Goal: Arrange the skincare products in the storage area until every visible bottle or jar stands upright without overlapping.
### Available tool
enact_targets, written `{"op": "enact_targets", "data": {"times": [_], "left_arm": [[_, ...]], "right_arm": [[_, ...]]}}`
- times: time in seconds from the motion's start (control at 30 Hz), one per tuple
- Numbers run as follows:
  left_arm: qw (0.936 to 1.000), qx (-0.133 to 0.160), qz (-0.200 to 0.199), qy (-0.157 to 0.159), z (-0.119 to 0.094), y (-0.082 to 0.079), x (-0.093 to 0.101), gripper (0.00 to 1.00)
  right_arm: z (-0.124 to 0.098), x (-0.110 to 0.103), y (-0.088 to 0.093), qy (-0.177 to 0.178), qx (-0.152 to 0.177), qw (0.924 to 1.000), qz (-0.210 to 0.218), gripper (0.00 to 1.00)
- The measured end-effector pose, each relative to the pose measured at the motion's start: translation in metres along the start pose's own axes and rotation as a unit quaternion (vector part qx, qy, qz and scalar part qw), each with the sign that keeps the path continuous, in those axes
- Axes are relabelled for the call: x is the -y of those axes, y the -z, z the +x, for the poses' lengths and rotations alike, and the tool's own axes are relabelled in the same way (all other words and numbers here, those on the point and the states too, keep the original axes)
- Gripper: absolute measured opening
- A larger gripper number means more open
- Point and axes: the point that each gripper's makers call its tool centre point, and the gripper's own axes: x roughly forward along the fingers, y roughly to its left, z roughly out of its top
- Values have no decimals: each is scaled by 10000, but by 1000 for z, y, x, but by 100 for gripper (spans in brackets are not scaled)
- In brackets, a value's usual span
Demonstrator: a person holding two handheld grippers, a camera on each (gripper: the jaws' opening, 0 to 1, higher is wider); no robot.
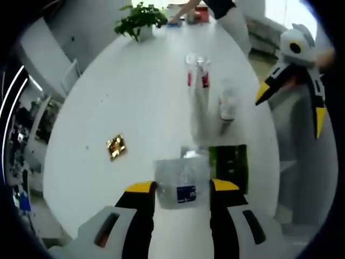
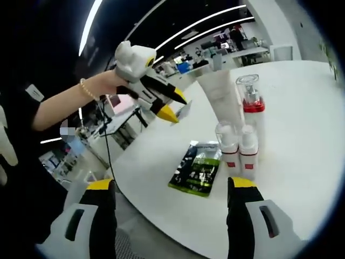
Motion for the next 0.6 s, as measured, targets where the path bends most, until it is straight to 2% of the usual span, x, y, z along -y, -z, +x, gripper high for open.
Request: {"op": "enact_targets", "data": {"times": [0.4,0.6], "left_arm": [[9998,-28,192,53,-31,10,41,44],[9997,-8,202,104,-44,11,59,44]], "right_arm": [[2,-25,-5,-422,-95,9989,-197,68],[10,-35,-18,-684,47,9976,-135,62]]}}
